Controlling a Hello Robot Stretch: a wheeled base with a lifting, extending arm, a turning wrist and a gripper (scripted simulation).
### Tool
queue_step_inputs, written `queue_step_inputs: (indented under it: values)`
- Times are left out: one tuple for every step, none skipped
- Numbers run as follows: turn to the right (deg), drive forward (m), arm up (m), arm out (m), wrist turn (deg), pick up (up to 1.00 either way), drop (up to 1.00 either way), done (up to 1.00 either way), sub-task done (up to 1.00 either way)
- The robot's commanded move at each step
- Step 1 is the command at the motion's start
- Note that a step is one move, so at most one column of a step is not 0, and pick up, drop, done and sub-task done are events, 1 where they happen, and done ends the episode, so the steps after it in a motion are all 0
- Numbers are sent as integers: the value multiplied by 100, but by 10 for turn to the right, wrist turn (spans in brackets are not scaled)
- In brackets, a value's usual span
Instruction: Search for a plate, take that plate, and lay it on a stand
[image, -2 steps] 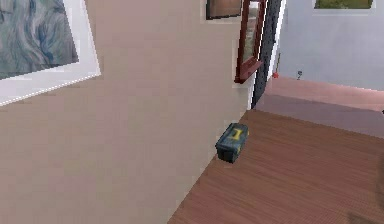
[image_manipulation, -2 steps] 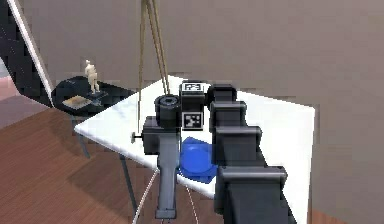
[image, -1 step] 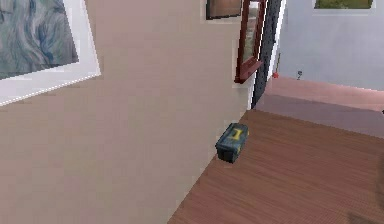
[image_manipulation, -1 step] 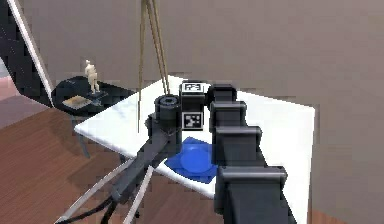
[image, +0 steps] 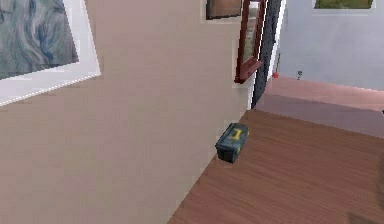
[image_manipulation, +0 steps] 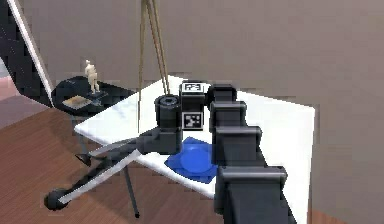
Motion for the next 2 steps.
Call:
queue_step_inputs:
  values:
    - [0, 0, 0, 0, 450, 0, 0, 0, 0]
    - [0, 0, 0, 0, 450, 0, 0, 0, 0]
